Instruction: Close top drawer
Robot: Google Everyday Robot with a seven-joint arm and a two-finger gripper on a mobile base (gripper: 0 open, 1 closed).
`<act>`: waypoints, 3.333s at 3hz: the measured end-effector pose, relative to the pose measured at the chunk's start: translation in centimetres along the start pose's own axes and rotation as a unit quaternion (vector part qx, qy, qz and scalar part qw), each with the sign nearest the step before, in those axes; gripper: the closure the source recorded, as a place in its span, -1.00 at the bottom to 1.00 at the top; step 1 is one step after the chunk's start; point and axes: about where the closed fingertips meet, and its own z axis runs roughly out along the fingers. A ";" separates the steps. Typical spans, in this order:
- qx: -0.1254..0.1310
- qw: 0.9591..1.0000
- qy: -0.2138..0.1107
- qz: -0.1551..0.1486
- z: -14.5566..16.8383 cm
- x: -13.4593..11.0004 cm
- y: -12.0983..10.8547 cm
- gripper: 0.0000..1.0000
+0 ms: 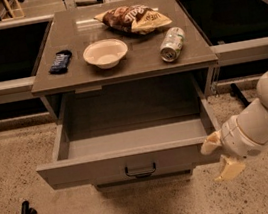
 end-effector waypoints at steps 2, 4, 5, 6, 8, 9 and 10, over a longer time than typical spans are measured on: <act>0.015 0.999 -0.021 -0.033 0.3 -1.5 -0.1 0.80; 0.089 0.995 -0.038 -0.034 5.7 -4.1 -1.7 1.00; 0.135 0.990 -0.031 -0.028 7.9 -4.7 -4.0 1.00; 0.165 0.985 -0.031 -0.024 10.1 -4.7 -6.2 1.00; 0.196 0.979 -0.048 -0.017 12.2 -5.1 -8.4 0.18; 0.207 0.976 -0.064 -0.020 12.7 -5.7 -9.8 -0.29; 0.207 0.975 -0.081 -0.030 12.8 -6.3 -11.1 -0.75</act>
Offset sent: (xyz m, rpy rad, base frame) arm 0.0062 0.0402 0.0137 0.1066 -0.1661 0.1177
